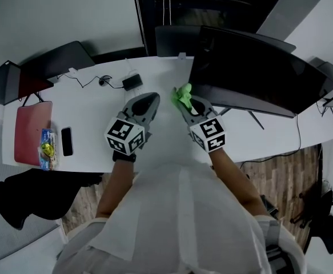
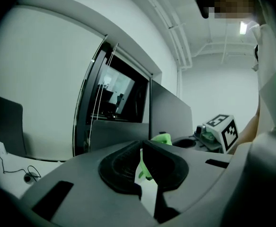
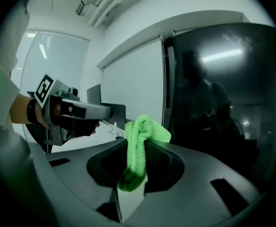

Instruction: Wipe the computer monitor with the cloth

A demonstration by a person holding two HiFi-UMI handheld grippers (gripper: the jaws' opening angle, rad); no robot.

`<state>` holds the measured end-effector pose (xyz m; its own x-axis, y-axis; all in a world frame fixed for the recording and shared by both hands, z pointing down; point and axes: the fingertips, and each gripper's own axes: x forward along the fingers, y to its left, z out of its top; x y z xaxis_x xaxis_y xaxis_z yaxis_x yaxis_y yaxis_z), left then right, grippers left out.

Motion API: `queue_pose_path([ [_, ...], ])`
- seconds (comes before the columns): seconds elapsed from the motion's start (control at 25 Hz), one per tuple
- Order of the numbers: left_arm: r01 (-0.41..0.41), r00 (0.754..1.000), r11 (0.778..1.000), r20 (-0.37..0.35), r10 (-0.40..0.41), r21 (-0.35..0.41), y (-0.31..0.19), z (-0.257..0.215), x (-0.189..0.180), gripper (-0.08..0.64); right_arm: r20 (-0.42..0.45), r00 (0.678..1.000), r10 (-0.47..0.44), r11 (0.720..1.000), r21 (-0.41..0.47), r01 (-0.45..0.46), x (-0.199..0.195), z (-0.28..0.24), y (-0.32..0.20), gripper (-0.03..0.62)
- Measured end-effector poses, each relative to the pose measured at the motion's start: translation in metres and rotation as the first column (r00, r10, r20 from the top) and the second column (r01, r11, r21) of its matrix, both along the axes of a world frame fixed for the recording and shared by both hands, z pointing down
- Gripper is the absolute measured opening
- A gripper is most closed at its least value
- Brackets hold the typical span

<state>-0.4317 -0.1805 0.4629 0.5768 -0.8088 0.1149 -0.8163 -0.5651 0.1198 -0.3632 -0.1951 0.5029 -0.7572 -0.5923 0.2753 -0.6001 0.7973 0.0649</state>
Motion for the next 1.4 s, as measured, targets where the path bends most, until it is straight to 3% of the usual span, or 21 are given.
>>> queue_pose_path([
  [0.2,-0.002,1.0,0.998,0.021,0.0,0.06,0.004,-0.025,-0.009,0.029,0.012,1.0,0.005,0.993,0.121,-0.007,-0.01,-0.082,-0.015,0.071],
  [0.64,-0.035,0.999,0.981,0.019,0.032,0.192,-0.007,-0.084,-0.005,0.029,0.08,0.993,0.082,0.968,0.23,-0.099,-0.02,-0.205,-0.054,0.071],
  [0.88,-0.033,0.999,0.98,0.016,0.031,0.194,-0.009,-0.086,-0.006,0.029,0.123,0.982,0.141,0.962,0.217,-0.165,-0.009,-0.215,-0.065,0.071],
  [1.4,-0.03,0.999,0.982,0.02,0.026,0.188,-0.009,-0.082,-0.003,0.029,0.121,0.975,0.184,0.96,0.19,-0.205,0.001,-0.17,-0.06,0.071],
])
